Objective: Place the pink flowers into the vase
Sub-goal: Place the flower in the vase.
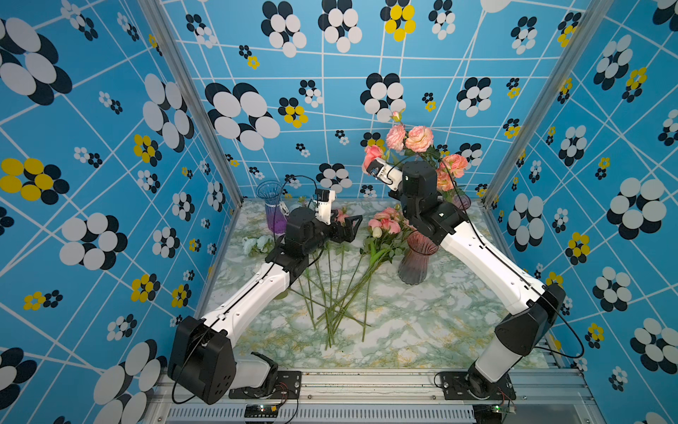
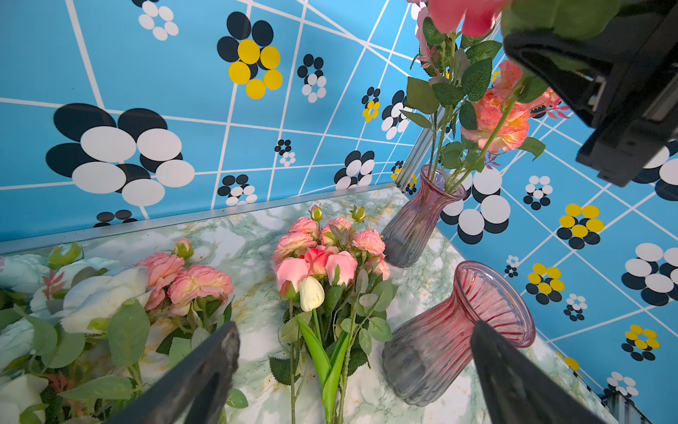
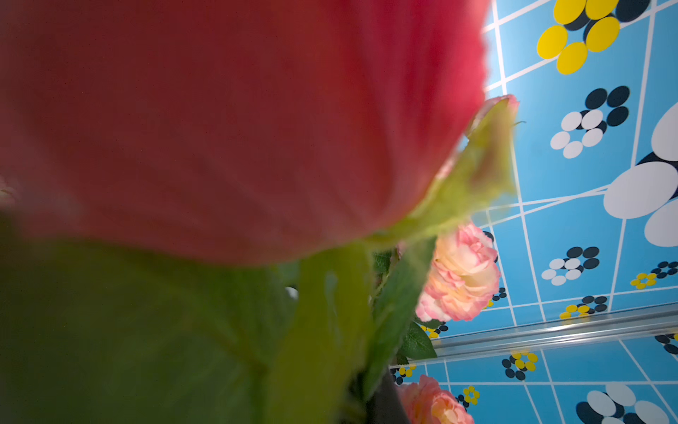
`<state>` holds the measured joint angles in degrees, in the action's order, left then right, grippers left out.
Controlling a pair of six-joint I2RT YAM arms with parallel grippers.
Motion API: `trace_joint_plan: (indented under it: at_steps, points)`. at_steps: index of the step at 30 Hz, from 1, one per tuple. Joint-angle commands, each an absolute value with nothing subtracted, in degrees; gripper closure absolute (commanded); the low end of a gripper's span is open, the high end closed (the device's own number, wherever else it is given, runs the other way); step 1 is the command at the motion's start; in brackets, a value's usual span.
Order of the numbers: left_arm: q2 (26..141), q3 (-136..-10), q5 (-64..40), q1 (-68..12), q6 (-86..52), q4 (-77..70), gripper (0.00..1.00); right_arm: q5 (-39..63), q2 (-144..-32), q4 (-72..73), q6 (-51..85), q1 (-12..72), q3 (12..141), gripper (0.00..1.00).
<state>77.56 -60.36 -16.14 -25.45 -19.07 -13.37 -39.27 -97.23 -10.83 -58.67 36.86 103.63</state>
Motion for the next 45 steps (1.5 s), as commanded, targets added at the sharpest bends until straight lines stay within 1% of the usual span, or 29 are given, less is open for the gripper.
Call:
trace_joint_plan:
  at_steps: [1,21,25,32,36,41,44,45]
  points:
    - [78.2,-59.6,-17.2,-24.9,-19.7,-14.8,0.00,-39.0,-94.5,-8.3,-56.0,35.9,101.5,1.00]
    - [78.5,-59.7,-18.1,-25.0,-20.5,-15.1,0.00,-41.4,-86.5,-0.6,-48.0,30.2,84.4,0.97]
    - [78.4,-59.6,-18.1,-25.0,-20.6,-15.0,0.01,-41.4,-85.9,0.7,-46.6,28.9,81.8,0.95]
    - [78.3,-59.7,-18.2,-25.1,-20.6,-14.8,0.01,-41.2,-86.5,0.5,-44.4,26.6,81.3,0.88]
    - [78.0,-59.6,-18.2,-25.1,-20.6,-14.7,0.01,-40.9,-86.9,0.7,-43.7,25.9,80.7,0.87]
    - [77.8,-59.8,-18.1,-25.2,-20.5,-14.4,0.01,-40.9,-87.1,0.4,-43.3,25.3,80.8,0.77]
    - [77.8,-60.1,-18.0,-25.3,-20.5,-14.1,0.00,-40.9,-87.1,0.1,-43.1,25.0,81.1,0.68]
    - [77.8,-60.1,-17.9,-25.3,-20.5,-13.9,0.00,-40.9,-87.0,-0.1,-43.1,25.0,81.4,0.67]
